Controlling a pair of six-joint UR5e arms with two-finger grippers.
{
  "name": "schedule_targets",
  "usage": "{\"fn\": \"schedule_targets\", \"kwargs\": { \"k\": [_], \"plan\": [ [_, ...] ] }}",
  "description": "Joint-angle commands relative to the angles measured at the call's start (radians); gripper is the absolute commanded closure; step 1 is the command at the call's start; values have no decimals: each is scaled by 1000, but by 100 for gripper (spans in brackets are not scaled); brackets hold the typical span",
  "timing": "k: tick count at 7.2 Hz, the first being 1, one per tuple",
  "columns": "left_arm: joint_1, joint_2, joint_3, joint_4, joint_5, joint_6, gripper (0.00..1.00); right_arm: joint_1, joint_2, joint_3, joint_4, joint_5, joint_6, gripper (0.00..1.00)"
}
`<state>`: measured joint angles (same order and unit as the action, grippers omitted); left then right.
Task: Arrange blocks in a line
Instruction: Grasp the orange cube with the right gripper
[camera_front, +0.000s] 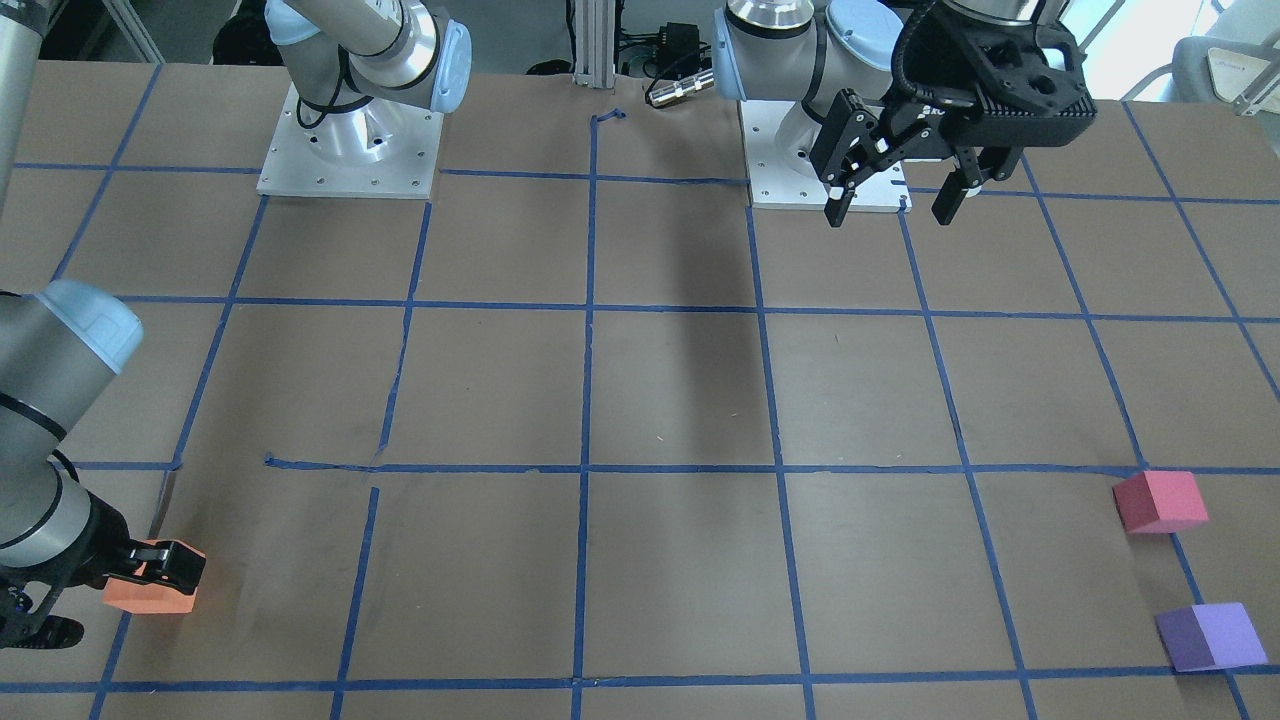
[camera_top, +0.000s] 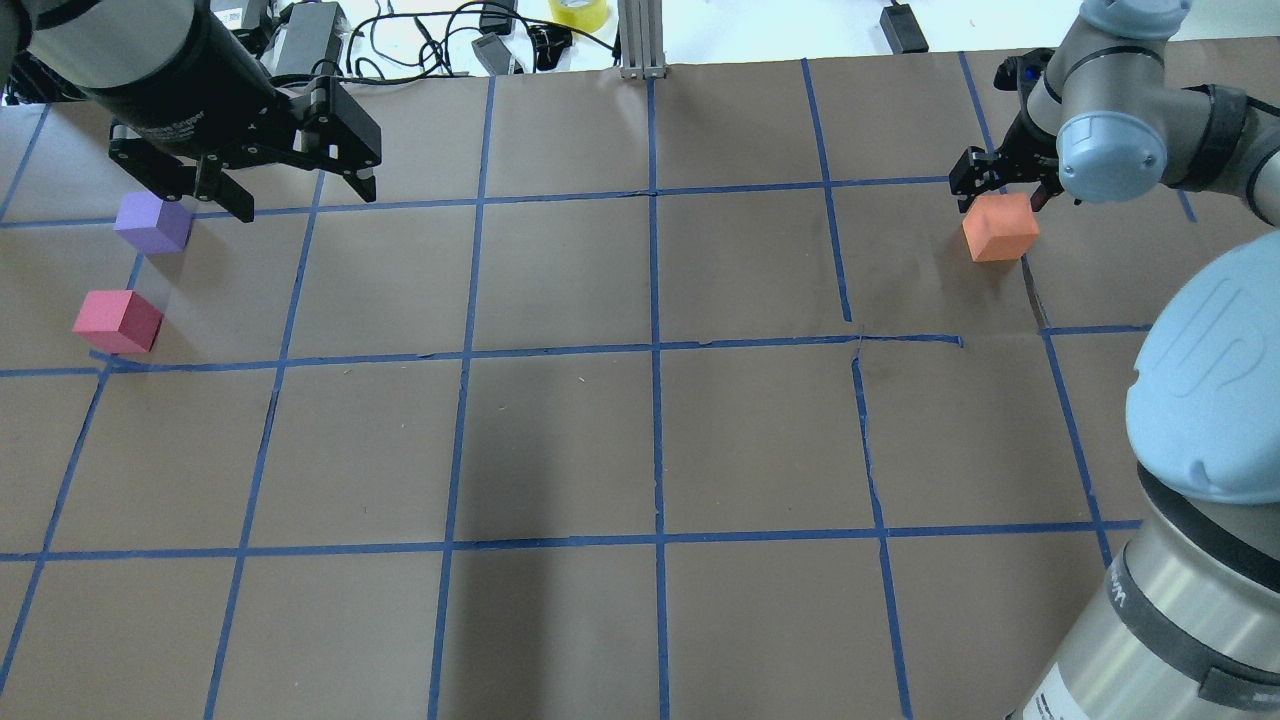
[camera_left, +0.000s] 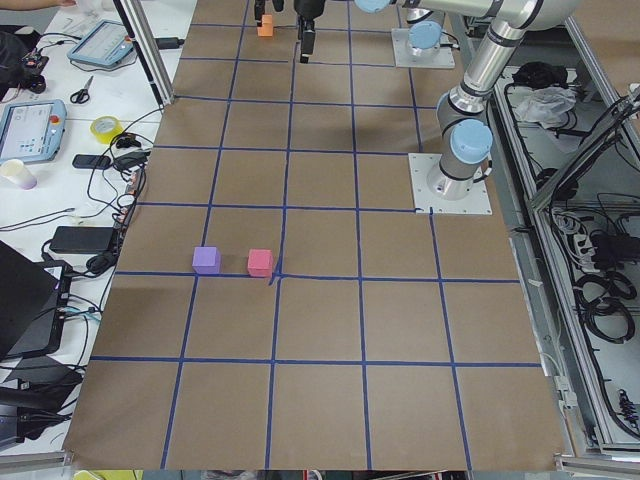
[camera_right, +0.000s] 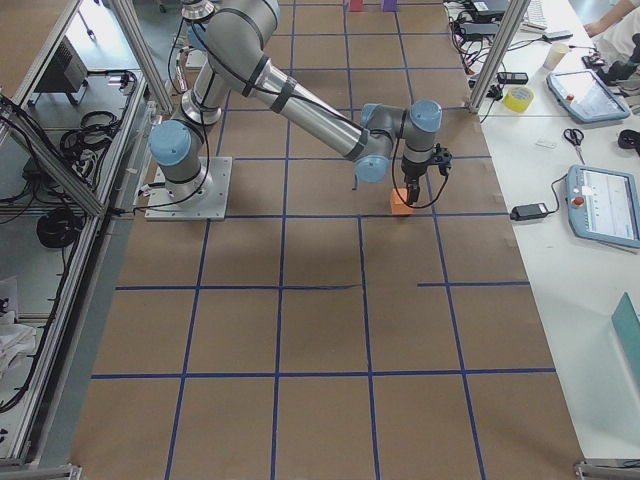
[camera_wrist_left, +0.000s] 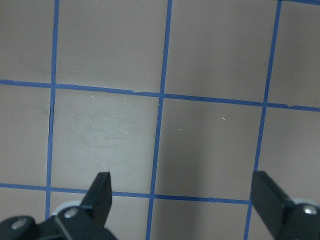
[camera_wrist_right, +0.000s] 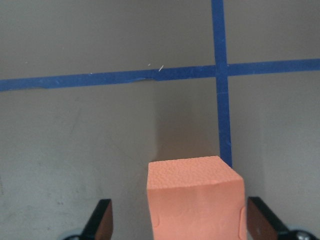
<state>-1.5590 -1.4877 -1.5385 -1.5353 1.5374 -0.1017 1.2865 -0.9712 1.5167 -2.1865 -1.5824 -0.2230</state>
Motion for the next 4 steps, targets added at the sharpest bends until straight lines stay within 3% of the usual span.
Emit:
{"fn": "schedule_targets", "kwargs": {
  "k": [1,2,3,4],
  "plan": [
    [-3,1,-5,3,0,2,0,-16,20,7,-4,-2,-6,1],
    [-3,3,-15,4,1,3,0,-18,25,7,-16,5,-9,40],
    [-6,4,-17,4,0,-1,0,-18,32,-1,-30,15,-7,55],
    [-6,6,-20,6,-3,-4,0,-16,28,3,-26,24,-6,56]
  ]
}}
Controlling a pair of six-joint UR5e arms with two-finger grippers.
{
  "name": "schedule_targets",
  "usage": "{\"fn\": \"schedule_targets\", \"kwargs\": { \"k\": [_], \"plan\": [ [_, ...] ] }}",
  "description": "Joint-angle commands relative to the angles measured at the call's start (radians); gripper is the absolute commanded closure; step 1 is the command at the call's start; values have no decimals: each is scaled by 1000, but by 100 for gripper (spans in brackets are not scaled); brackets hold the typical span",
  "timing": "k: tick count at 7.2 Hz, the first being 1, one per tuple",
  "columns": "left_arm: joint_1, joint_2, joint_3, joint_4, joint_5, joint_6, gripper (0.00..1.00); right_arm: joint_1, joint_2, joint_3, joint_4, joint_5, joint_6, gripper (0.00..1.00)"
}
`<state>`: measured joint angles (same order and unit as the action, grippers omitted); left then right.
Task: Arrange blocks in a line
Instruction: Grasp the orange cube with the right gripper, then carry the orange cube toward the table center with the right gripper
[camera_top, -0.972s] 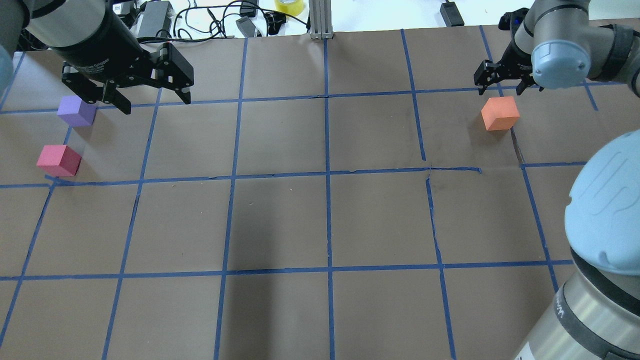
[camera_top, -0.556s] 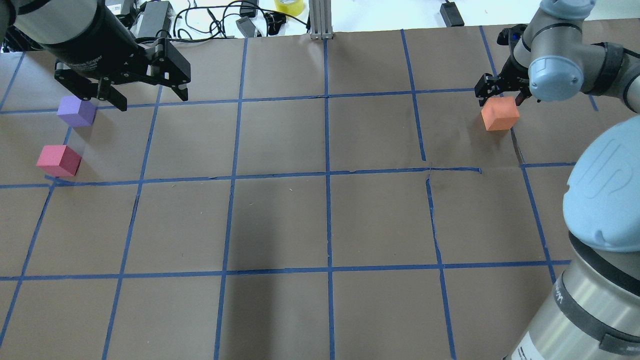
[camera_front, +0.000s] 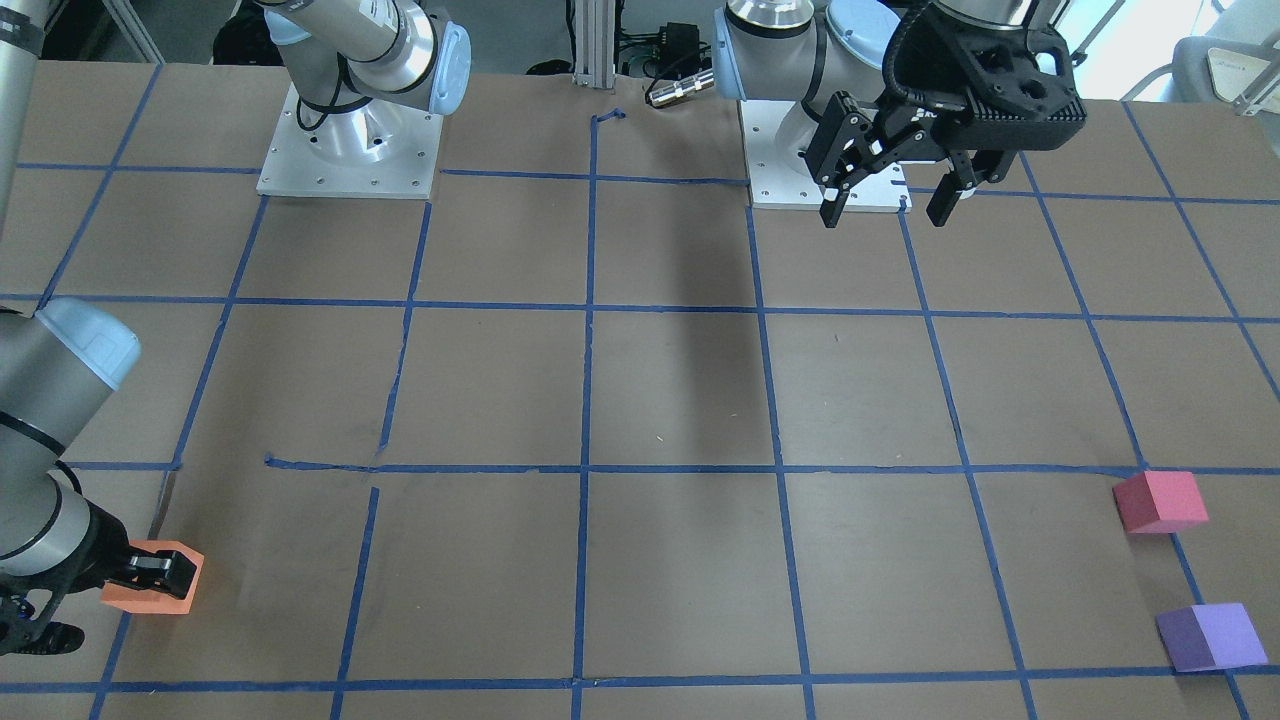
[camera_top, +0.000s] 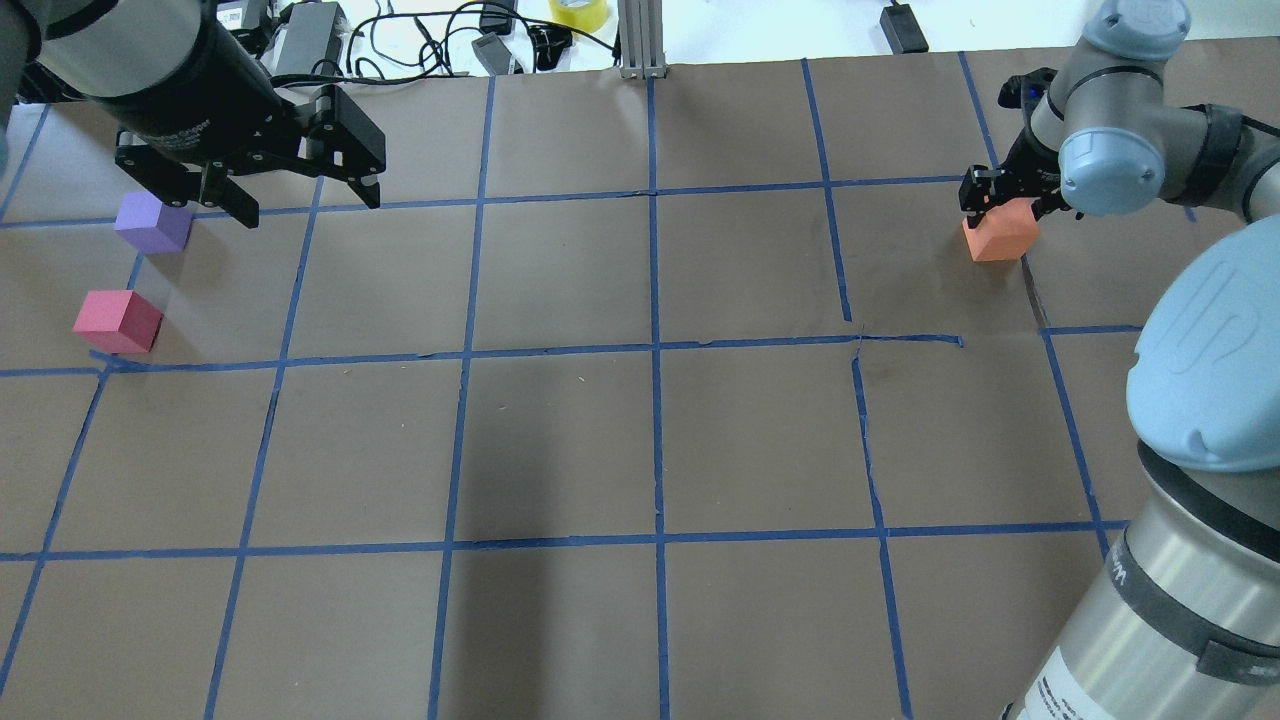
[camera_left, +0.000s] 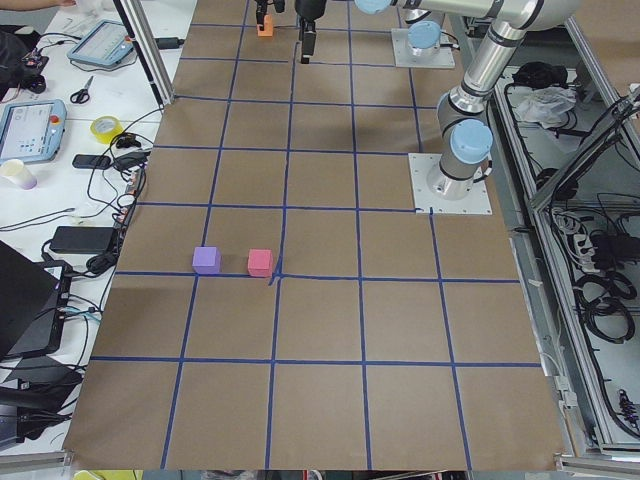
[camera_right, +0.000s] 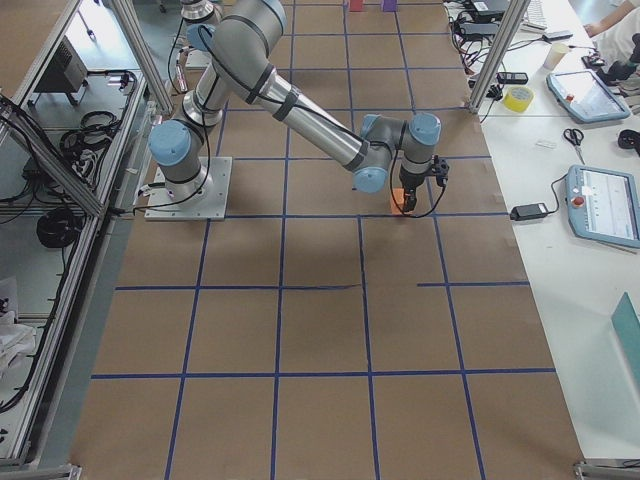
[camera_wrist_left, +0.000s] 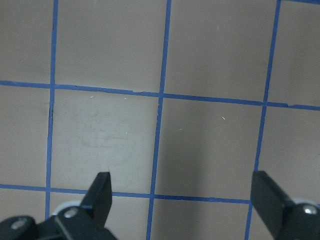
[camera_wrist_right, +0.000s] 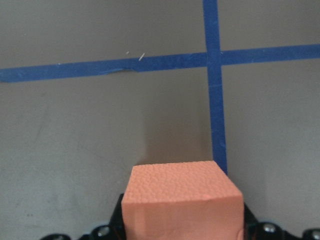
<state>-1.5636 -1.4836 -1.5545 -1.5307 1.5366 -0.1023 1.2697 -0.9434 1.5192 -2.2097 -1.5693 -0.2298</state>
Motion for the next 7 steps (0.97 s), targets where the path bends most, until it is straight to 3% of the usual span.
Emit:
{"fn": "schedule_targets", "kwargs": {
  "k": [1,4,7],
  "plan": [
    [-1,-3,-4,4,2,-11,0,5,-2,3,7,14,10,76],
    [-1,-9,-3,6,-4,-10,0,149,-101,-14,103,44,166,76],
    [-1,-9,-4,11,-1,0,0,460,-110,-34,79,20,557,72]
  ]
}}
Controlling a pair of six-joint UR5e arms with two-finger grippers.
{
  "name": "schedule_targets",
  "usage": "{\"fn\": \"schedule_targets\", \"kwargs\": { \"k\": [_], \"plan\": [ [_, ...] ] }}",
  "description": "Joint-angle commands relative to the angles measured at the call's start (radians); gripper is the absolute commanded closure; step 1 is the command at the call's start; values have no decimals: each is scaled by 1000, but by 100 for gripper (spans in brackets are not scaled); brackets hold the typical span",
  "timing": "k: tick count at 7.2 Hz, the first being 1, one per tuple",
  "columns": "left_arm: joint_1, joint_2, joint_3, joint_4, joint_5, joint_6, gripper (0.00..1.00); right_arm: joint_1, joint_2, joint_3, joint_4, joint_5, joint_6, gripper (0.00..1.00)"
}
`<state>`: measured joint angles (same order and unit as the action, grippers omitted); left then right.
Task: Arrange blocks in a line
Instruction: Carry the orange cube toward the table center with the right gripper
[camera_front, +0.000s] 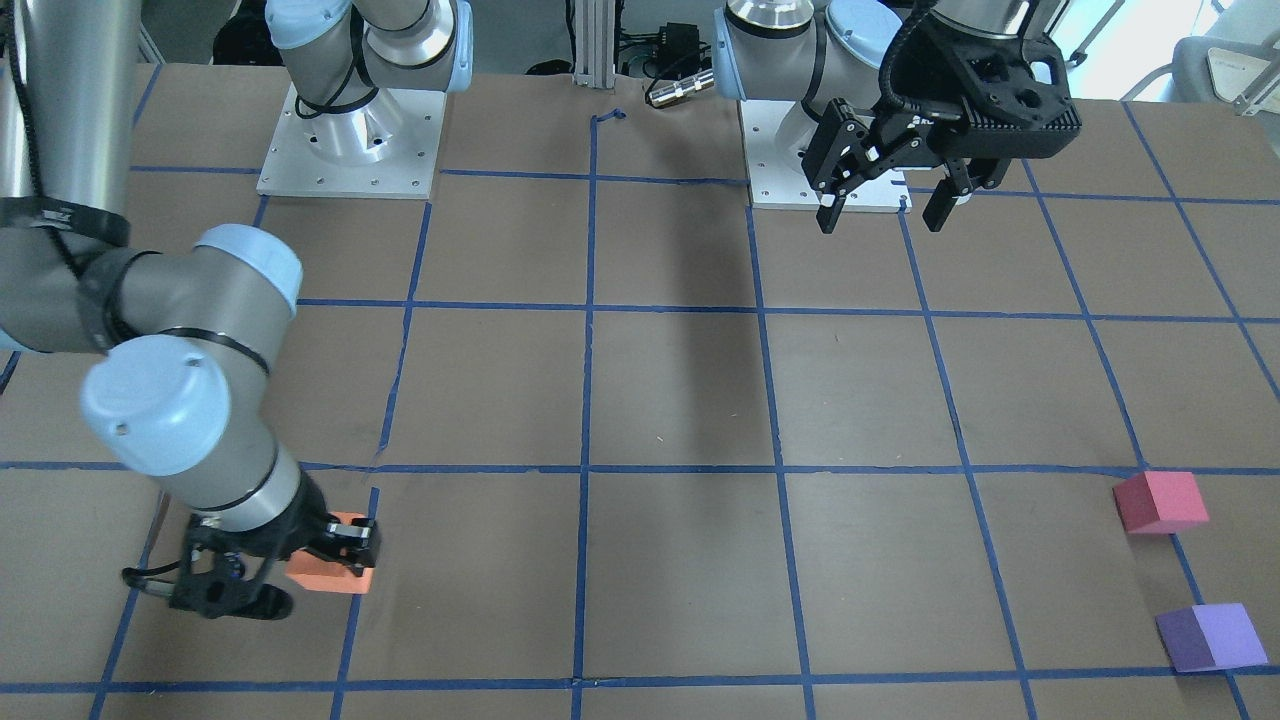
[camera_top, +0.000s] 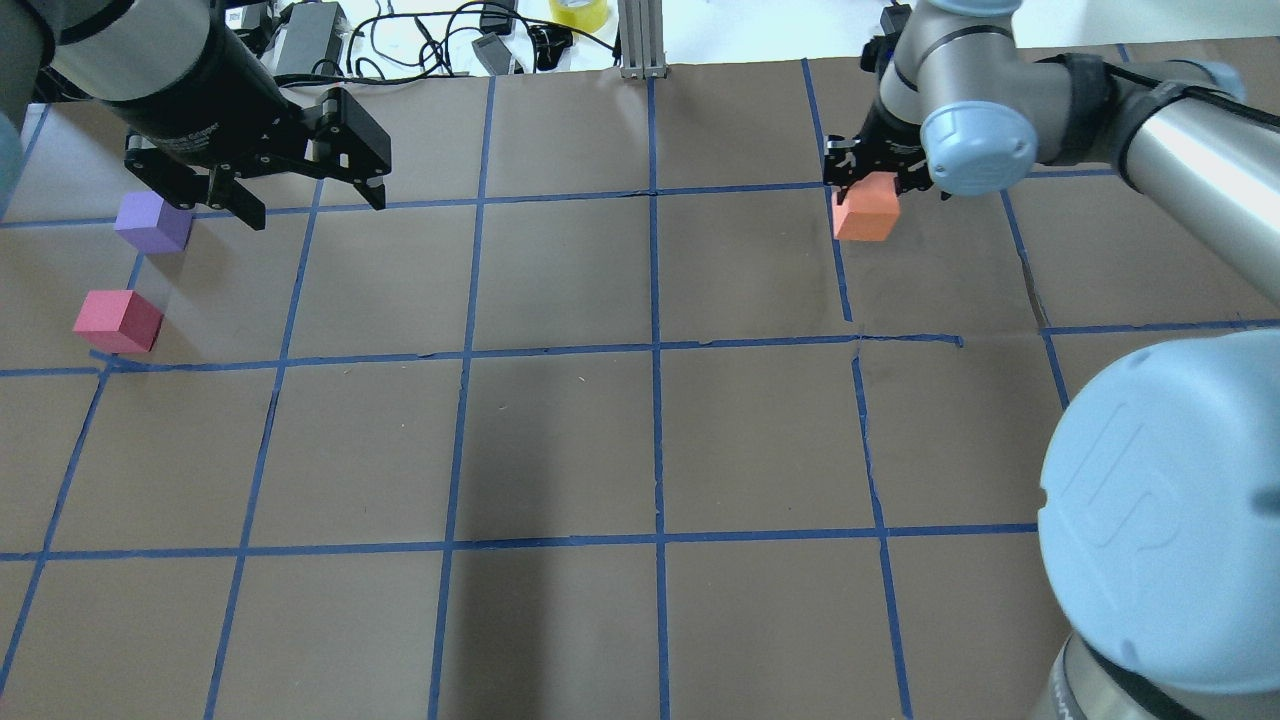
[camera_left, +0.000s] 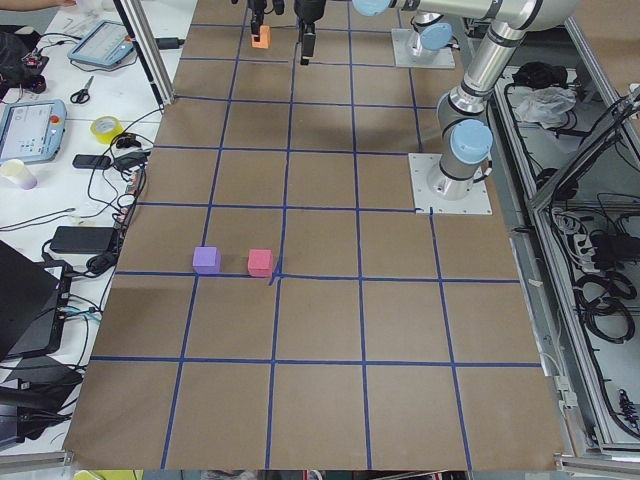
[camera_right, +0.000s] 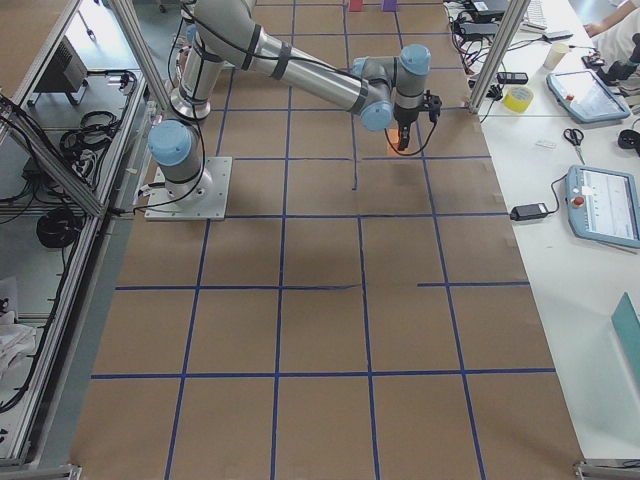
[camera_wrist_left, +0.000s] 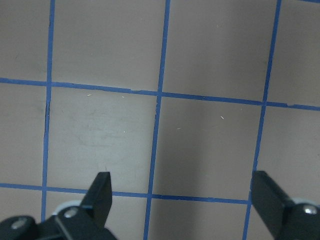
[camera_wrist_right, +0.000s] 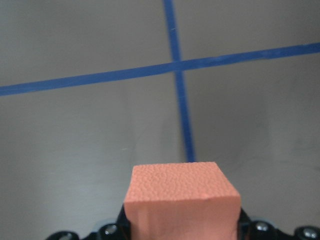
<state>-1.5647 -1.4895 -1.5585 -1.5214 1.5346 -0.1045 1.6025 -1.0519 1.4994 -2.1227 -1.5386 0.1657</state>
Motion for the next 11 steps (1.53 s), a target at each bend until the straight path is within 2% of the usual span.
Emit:
{"fn": "schedule_targets", "kwargs": {
  "k": [1,2,3,4,6,8,10,11],
  "plan": [
    [2,-3,0,4,1,3,0,204,9,-25,-8,-47,254,71],
    [2,-6,3,7,-5,5,0,271,70,-19,-14,-43,353,71],
    [11,-5,11,6,-11,5,0,296,134,-31,-101,-38,376,68],
    [9,1,2,6,-8,5,0,328,147,-39,-146,-43,386,67],
    [8,2,6,6,-10,3,0,358,144,-42,-148,-40,390,67],
    [3,-2,0,6,4,5,0,359,150,-39,-146,-43,387,60],
    [5,-8,5,6,-7,8,0,359,148,-39,-146,-40,388,31],
    [5,-12,9,3,-10,6,0,359,148,-39,-143,-41,380,0]
  ]
}}
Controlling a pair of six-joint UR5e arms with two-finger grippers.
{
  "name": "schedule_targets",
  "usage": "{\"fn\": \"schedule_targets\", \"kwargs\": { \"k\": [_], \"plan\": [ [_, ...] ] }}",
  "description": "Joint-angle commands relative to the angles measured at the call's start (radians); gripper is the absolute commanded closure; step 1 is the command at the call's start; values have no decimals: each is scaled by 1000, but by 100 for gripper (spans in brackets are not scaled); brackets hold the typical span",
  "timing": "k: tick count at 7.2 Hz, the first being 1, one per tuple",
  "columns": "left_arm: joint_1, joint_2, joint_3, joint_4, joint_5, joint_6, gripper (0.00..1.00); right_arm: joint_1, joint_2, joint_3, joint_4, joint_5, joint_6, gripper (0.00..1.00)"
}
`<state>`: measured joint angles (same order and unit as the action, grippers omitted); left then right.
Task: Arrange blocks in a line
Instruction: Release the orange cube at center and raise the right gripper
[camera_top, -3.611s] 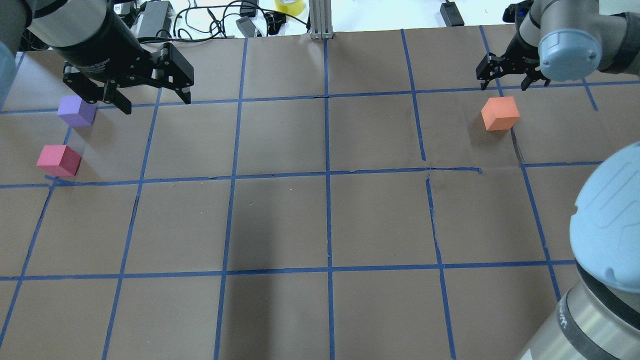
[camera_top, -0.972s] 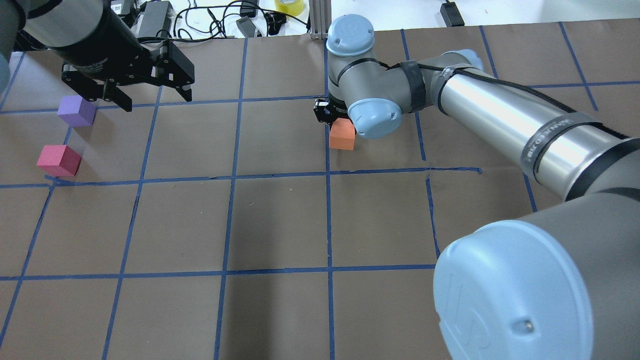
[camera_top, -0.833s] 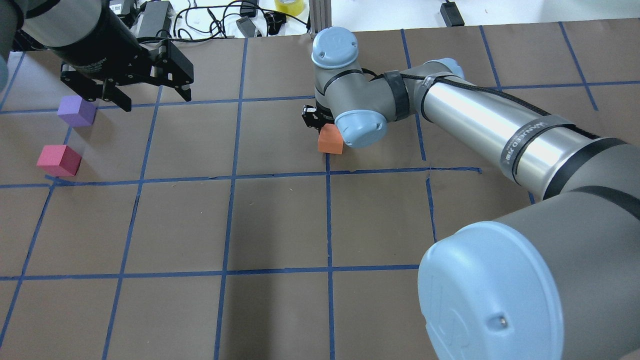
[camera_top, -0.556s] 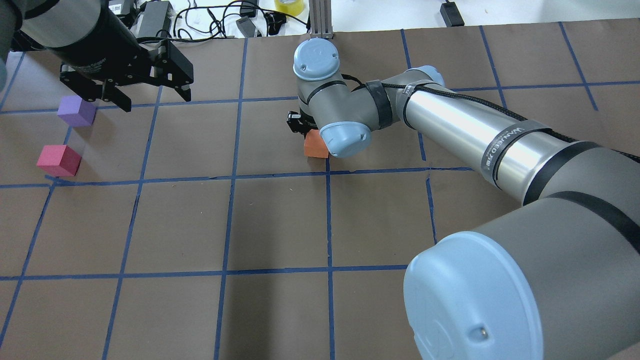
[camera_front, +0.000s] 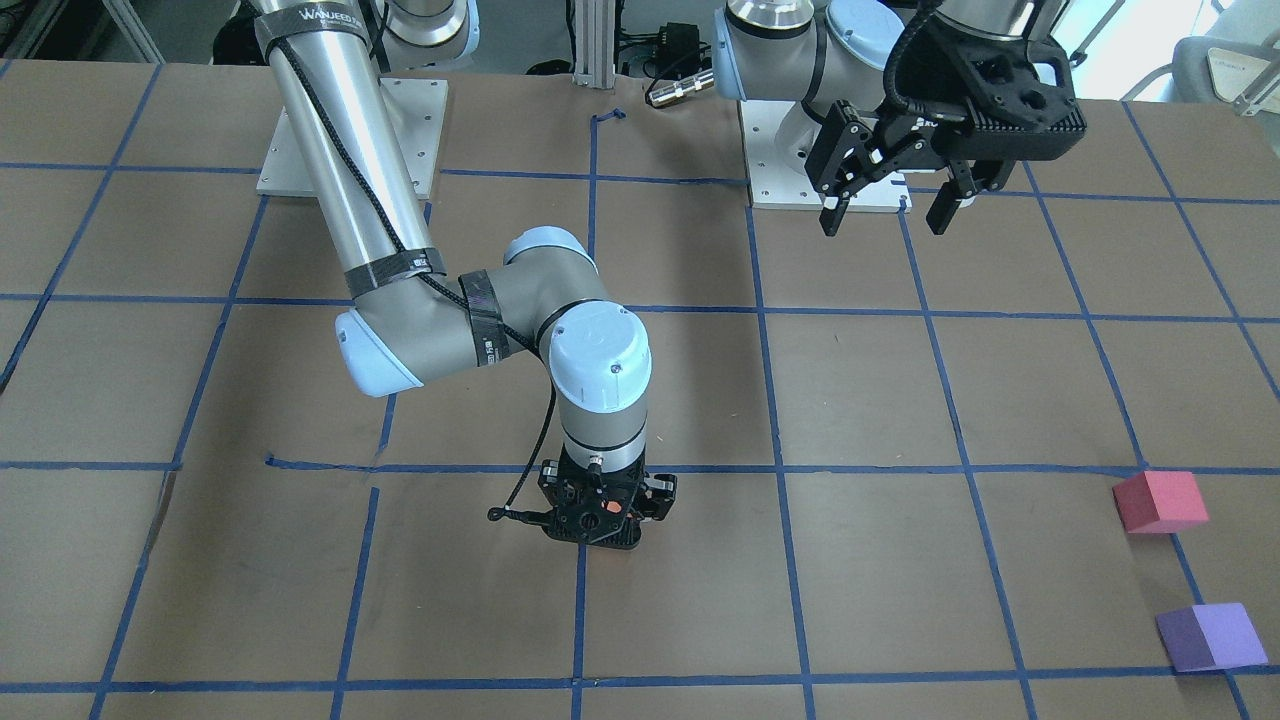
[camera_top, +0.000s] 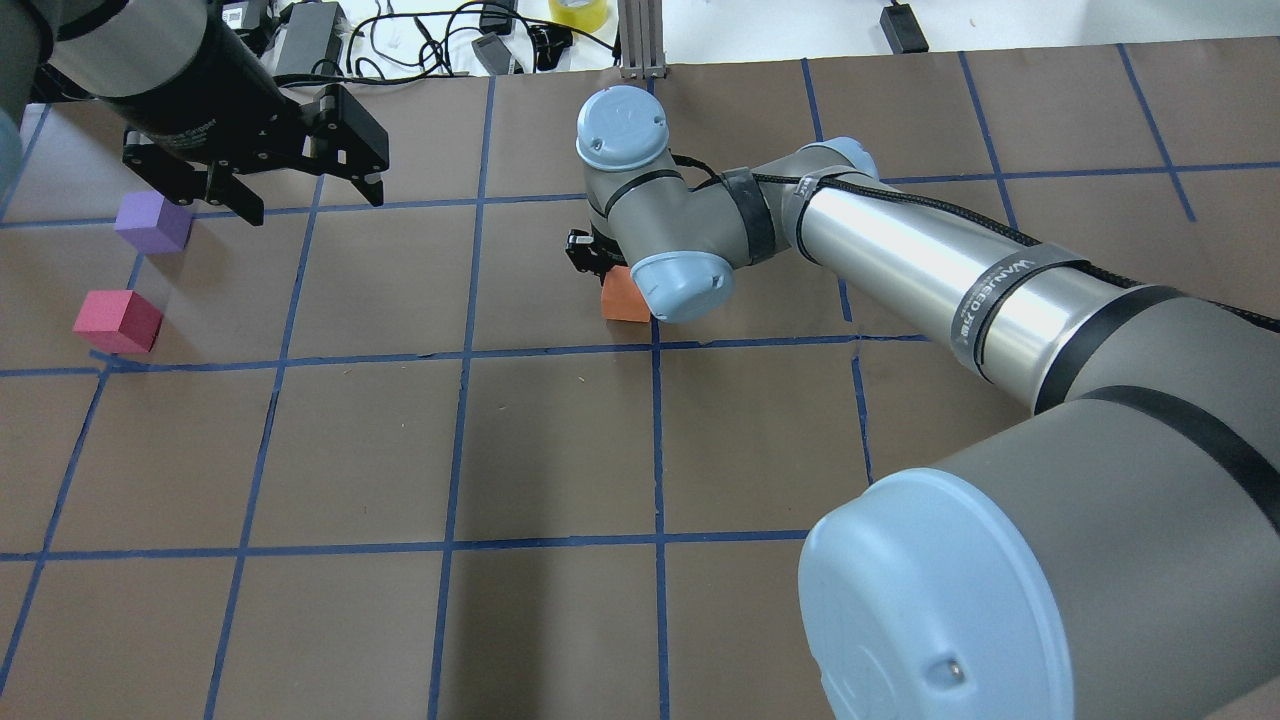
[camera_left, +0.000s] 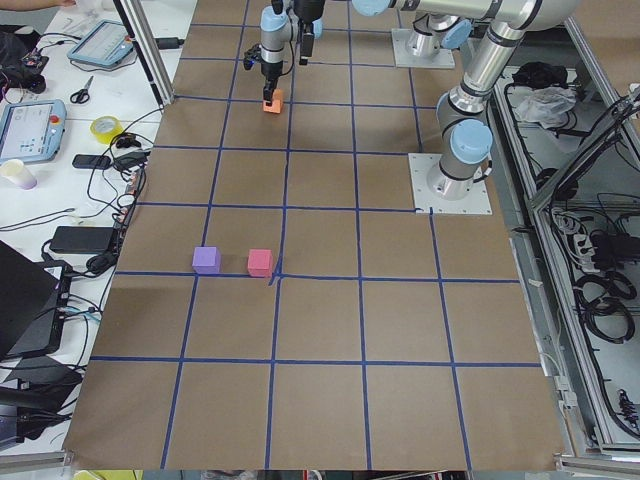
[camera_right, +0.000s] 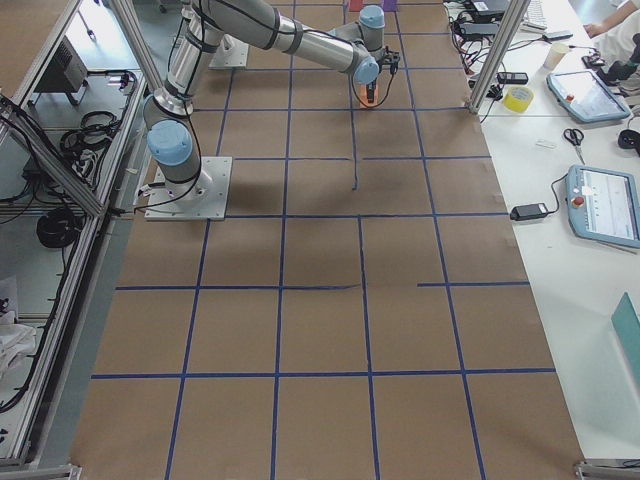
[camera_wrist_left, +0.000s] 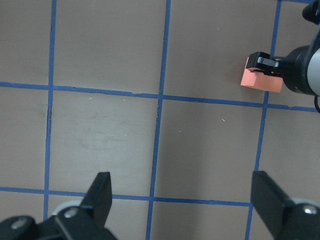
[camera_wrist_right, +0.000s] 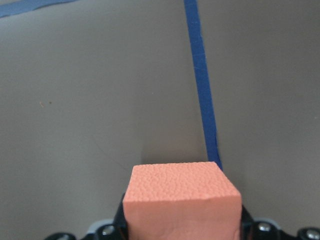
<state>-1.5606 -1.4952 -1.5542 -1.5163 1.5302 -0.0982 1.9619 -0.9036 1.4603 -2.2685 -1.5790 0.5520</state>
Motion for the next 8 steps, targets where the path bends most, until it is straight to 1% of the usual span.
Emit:
{"fn": "schedule_targets", "kwargs": {
  "k": [1,2,3,4,5,6,7,8],
  "plan": [
    [-1,-7,5,-8,-2,-5,0,-1,-9,-3,27,-1,-9,0],
    [8,-2,-4,-21,5,1,0,-15,-41,-14,49,2,-21,0],
    [5,-11,6,-27,8,8,0,-49,-104,-38,161,4,-123,0],
    [11,-26,9,10,4,9,0,-123,-183,-46,276,2,-253,0],
    [8,-61,-1,77,7,9,0,-223,-261,-43,353,11,-356,0],
    [-4,-121,0,178,-4,-9,0,-303,-326,-43,451,77,-378,0],
    [-50,-195,5,255,-4,-12,0,-375,-393,-41,542,88,-438,0],
    [-112,-288,13,337,-4,-65,0,-444,-447,-41,584,80,-580,0]
  ]
}}
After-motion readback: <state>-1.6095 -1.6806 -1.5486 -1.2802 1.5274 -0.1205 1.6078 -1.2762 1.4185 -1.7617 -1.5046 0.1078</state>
